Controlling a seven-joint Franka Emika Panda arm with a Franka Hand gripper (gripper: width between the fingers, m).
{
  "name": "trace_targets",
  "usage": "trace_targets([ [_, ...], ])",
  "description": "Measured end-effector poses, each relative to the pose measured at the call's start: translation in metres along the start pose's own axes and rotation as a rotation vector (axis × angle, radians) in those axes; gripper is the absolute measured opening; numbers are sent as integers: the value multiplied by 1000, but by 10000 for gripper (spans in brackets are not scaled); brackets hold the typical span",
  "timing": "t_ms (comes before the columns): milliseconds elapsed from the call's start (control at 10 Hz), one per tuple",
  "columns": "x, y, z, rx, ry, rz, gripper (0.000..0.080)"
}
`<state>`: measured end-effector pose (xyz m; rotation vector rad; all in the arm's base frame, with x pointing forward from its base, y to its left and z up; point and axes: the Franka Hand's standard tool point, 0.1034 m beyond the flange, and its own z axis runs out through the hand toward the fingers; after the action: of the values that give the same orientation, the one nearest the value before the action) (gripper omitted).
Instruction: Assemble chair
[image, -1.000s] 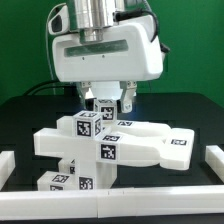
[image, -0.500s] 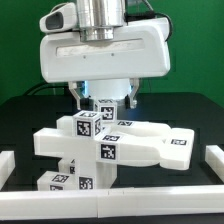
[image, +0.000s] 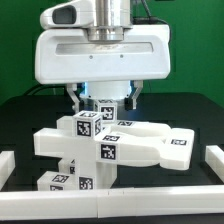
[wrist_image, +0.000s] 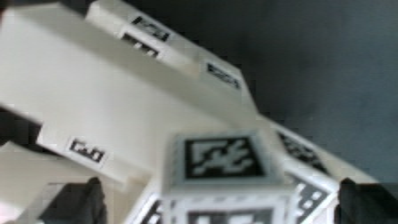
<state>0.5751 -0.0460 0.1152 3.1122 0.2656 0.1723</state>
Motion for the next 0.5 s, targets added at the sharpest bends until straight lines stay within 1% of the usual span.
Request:
trace_targets([
  [100, 0, 0, 0, 0, -1, 16, 622],
  [300, 0, 0, 0, 0, -1, 63, 282],
  [500, 0, 0, 1, 1, 0, 236, 284],
])
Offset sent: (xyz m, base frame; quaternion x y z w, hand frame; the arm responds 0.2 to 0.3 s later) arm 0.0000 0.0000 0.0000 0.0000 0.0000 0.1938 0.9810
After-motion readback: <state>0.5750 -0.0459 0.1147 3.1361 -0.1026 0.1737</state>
